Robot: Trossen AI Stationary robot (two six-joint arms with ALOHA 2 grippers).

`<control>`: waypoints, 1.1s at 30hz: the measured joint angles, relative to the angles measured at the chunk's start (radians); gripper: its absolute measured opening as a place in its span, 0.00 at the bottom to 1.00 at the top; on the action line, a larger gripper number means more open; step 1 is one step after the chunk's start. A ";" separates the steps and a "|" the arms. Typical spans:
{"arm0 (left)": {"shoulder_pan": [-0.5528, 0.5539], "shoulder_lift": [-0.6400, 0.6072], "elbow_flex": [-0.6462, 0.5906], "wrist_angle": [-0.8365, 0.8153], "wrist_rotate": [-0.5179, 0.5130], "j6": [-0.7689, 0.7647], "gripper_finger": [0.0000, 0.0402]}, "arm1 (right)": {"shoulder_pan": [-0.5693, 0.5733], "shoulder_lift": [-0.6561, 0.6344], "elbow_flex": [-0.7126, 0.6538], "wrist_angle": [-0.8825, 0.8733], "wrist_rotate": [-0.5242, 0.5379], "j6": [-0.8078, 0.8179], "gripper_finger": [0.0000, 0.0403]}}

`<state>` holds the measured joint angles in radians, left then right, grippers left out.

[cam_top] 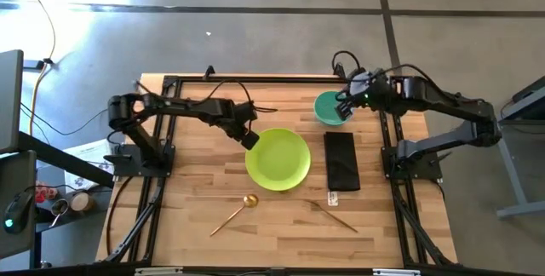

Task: Set table place
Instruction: Put the blue bowl on top of the plate

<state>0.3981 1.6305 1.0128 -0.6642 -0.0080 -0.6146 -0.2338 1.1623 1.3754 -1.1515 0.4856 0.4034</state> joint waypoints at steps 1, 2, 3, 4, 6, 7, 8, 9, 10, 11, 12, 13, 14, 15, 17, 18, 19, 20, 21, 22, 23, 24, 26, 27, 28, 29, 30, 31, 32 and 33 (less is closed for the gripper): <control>0.000 -0.018 0.008 -0.004 -0.001 -0.002 0.00 | -0.029 0.006 0.000 -0.030 -0.036 -0.015 0.00; 0.000 -0.035 0.018 -0.006 0.000 -0.004 0.00 | -0.060 0.014 0.000 -0.058 -0.068 -0.033 0.01; 0.000 -0.050 0.028 -0.016 -0.005 -0.004 0.00 | -0.092 0.025 0.000 -0.083 -0.088 -0.048 0.02; 0.000 -0.065 0.041 -0.029 -0.016 -0.003 0.00 | -0.126 0.036 0.000 -0.106 -0.104 -0.069 0.04; 0.000 -0.095 0.066 -0.051 -0.039 0.008 0.01 | -0.191 0.063 0.000 -0.132 -0.120 -0.096 0.09; 0.000 -0.108 0.080 -0.069 -0.054 0.014 0.01 | -0.224 0.080 0.000 -0.137 -0.128 -0.108 0.12; -0.001 -0.120 0.094 -0.081 -0.069 0.023 0.02 | -0.257 0.097 0.000 -0.139 -0.139 -0.122 0.16; -0.001 -0.130 0.107 -0.095 -0.081 0.030 0.03 | -0.288 0.116 0.000 -0.139 -0.153 -0.137 0.19; -0.002 -0.140 0.120 -0.116 -0.093 0.038 0.05 | -0.317 0.136 0.000 -0.137 -0.162 -0.147 0.23; -0.002 -0.150 0.133 -0.137 -0.107 0.048 0.07 | -0.344 0.156 0.000 -0.136 -0.167 -0.151 0.26; -0.002 -0.159 0.145 -0.151 -0.119 0.056 0.09 | -0.375 0.179 0.000 -0.135 -0.172 -0.151 0.30; -0.002 -0.168 0.157 -0.170 -0.130 0.058 0.11 | -0.401 0.203 -0.003 -0.131 -0.173 -0.152 0.33; -0.002 -0.176 0.167 -0.196 -0.144 0.059 0.14 | -0.425 0.221 -0.013 -0.116 -0.173 -0.156 0.35; -0.002 -0.183 0.175 -0.218 -0.152 0.059 0.16 | -0.448 0.237 -0.032 -0.097 -0.177 -0.161 0.38; -0.002 -0.198 0.181 -0.256 -0.162 0.058 0.22 | -0.488 0.261 -0.089 -0.036 -0.214 -0.186 0.42; -0.002 -0.206 0.181 -0.270 -0.163 0.057 0.24 | -0.503 0.268 -0.126 0.012 -0.244 -0.199 0.44; -0.002 -0.215 0.181 -0.282 -0.166 0.056 0.27 | -0.516 0.273 -0.164 0.063 -0.276 -0.203 0.45; -0.002 -0.221 0.181 -0.299 -0.168 0.053 0.29 | -0.528 0.276 -0.206 0.110 -0.307 -0.205 0.46; -0.002 -0.225 0.181 -0.314 -0.174 0.050 0.32 | -0.537 0.278 -0.248 0.154 -0.330 -0.206 0.47; -0.002 -0.229 0.181 -0.321 -0.179 0.045 0.34 | -0.546 0.279 -0.288 0.197 -0.351 -0.207 0.47; -0.002 -0.233 0.181 -0.328 -0.184 0.043 0.36 | -0.552 0.280 -0.326 0.239 -0.366 -0.210 0.47; -0.002 -0.236 0.181 -0.335 -0.190 0.042 0.38 | -0.554 0.280 -0.361 0.280 -0.369 -0.210 0.47; -0.002 -0.238 0.181 -0.333 -0.195 0.042 0.41 | -0.566 0.280 -0.416 0.336 -0.377 -0.205 0.47; 0.000 -0.237 0.181 -0.334 -0.195 0.042 0.42 | -0.572 0.280 -0.441 0.360 -0.384 -0.203 0.47; 0.001 -0.237 0.181 -0.334 -0.195 0.042 0.43 | -0.578 0.280 -0.466 0.391 -0.396 -0.199 0.47; 0.001 -0.237 0.181 -0.333 -0.196 0.042 0.44 | -0.585 0.280 -0.490 0.422 -0.411 -0.195 0.47; 0.001 -0.237 0.181 -0.331 -0.196 0.042 0.45 | -0.592 0.280 -0.513 0.448 -0.422 -0.190 0.47; 0.001 -0.237 0.181 -0.329 -0.196 0.042 0.45 | -0.599 0.280 -0.534 0.470 -0.440 -0.178 0.47; 0.001 -0.237 0.181 -0.326 -0.196 0.042 0.46 | -0.601 0.280 -0.553 0.488 -0.451 -0.168 0.47; 0.001 -0.237 0.181 -0.324 -0.197 0.042 0.46 | -0.604 0.280 -0.567 0.503 -0.453 -0.150 0.46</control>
<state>0.3991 1.3937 1.1941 -0.9880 -0.2051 -0.5728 -0.8373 1.4418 0.8089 -0.6481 0.0330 0.2532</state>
